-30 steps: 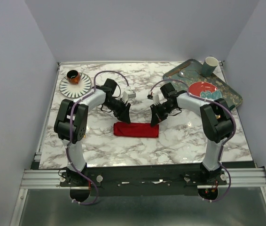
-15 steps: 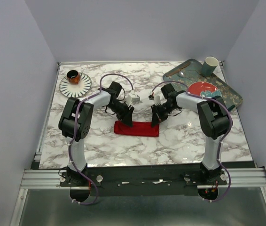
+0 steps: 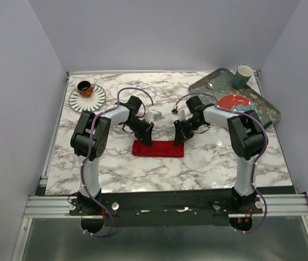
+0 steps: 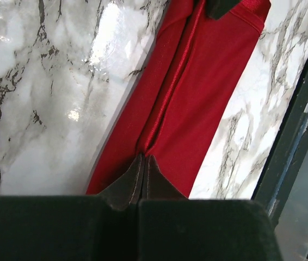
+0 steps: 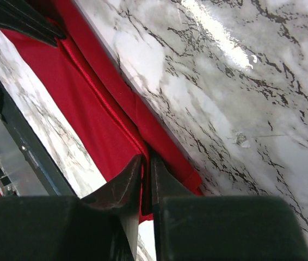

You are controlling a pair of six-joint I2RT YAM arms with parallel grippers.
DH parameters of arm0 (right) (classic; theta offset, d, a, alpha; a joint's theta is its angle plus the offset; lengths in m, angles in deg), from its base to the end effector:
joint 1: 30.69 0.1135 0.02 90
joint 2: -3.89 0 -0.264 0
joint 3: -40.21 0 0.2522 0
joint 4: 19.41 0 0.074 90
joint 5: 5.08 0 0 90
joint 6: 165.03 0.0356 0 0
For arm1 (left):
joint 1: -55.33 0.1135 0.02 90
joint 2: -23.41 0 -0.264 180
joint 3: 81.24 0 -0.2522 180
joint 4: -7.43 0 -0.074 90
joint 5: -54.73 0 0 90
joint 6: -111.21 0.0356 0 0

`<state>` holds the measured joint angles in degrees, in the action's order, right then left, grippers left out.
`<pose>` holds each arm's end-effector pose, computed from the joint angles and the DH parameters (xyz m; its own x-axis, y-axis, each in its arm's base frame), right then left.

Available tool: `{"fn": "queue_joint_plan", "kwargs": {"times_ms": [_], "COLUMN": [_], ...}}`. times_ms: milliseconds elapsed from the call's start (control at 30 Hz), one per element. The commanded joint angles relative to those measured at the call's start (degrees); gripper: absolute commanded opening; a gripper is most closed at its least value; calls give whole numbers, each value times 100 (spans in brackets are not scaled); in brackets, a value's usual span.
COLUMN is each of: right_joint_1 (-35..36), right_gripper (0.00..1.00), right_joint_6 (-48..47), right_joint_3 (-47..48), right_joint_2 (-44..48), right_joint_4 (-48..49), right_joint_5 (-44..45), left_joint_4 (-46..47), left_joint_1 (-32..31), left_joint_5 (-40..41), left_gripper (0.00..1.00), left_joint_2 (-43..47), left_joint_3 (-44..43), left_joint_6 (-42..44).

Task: Fold the napkin into a case and place the utensils inside
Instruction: Smooth out the smaller rectangle-folded napkin at the center of the board.

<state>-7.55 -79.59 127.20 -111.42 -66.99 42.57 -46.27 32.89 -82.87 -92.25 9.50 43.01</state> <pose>0.3394 0.1711 0.1352 -0.8539 -0.4288 -0.2948 -0.5108 0.5828 0.6319 0.3385 -0.1682 0.1428 -0.7062 0.5626 -0.4298 0.6861 0.3940 -0.6116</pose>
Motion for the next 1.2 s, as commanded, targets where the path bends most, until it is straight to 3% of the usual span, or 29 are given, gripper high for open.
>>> {"fn": "queue_joint_plan", "kwargs": {"times_ms": [0,167,433,633,733,767,933,1067,1167], "right_joint_1": [-37,-63,-81,-90,-99,-90,-90,-90,-37], "right_gripper": [29,40,41,48,43,37,25,11,7], "right_joint_6": [-142,-230,-353,-432,-423,-414,-432,-555,-748], "right_joint_3": [121,130,235,288,314,323,455,604,657], "right_joint_2": [-176,-238,-335,-387,-422,-440,-519,-616,-633], "right_joint_4": [-203,-265,-379,-458,-450,-450,-484,-634,-774], "right_joint_5": [-28,-72,-125,-116,-81,-55,296,420,464], "left_joint_4": [-75,4,83,312,294,251,136,162,232], "left_joint_1": [20,29,231,389,398,389,380,310,266], "left_joint_5": [-416,-611,-505,-514,-462,-435,-452,-540,-645], "left_gripper": [0,0,0,0,0,0,0,0,0], "left_joint_2": [-1,254,-115,-247,-352,-431,-590,-205,182], "left_joint_3": [-52,-78,-307,-333,-360,-386,-430,-168,157], "left_joint_6": [-220,-369,-747,-994,-994,-994,-1002,-967,-1090]}}
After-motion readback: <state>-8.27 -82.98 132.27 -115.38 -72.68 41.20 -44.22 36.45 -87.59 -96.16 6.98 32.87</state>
